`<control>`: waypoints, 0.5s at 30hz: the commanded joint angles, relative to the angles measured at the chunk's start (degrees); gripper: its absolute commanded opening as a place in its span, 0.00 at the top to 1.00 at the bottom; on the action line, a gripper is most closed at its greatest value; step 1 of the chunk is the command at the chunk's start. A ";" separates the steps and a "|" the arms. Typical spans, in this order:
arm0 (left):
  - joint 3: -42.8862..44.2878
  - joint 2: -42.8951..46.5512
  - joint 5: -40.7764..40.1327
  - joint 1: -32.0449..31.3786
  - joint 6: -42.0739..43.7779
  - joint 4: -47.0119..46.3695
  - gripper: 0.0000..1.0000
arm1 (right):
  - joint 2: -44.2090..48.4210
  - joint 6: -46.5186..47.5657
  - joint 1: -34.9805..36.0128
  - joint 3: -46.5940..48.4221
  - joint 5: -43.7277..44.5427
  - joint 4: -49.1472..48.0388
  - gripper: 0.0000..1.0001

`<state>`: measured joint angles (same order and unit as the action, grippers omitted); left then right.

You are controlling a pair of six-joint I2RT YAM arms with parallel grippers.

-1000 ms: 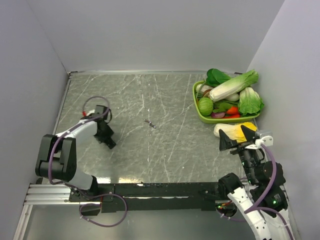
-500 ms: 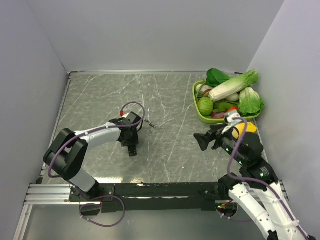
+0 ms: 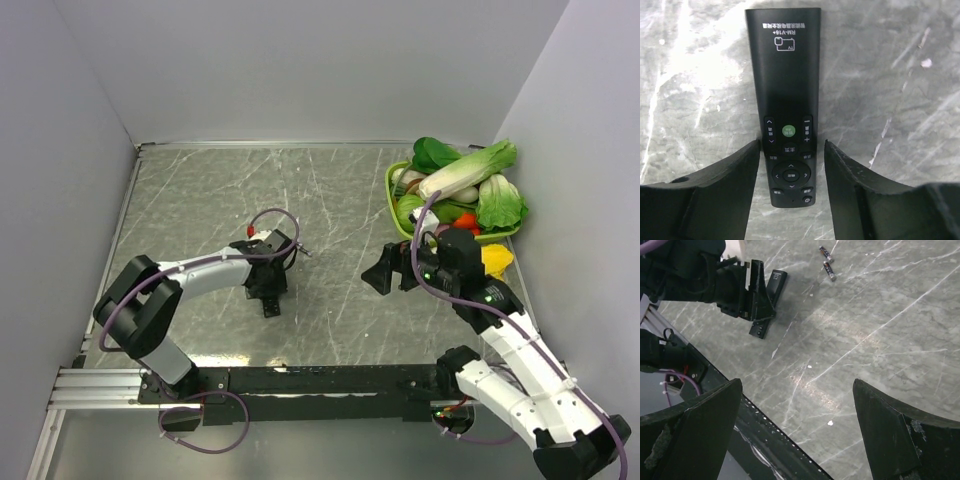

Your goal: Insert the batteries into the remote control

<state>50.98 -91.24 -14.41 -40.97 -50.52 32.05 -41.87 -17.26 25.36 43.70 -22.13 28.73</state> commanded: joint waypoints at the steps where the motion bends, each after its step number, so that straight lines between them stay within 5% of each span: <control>1: -0.88 -3.59 -1.31 -0.60 -6.60 4.95 0.43 | 0.12 -2.43 0.30 2.70 -0.28 -3.33 0.00; 9: 0.52 -6.06 -3.43 -1.57 -8.19 5.56 0.62 | -2.69 -2.96 0.30 3.41 0.07 -4.65 0.00; 15: 0.35 0.44 -1.85 -2.44 -0.65 0.65 0.84 | -6.20 -3.57 0.30 4.20 0.16 -4.82 0.00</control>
<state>53.28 -93.21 -18.72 -42.48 -55.59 35.31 -46.22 -19.46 25.36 44.36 -22.09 26.44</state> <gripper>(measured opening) 0.467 0.996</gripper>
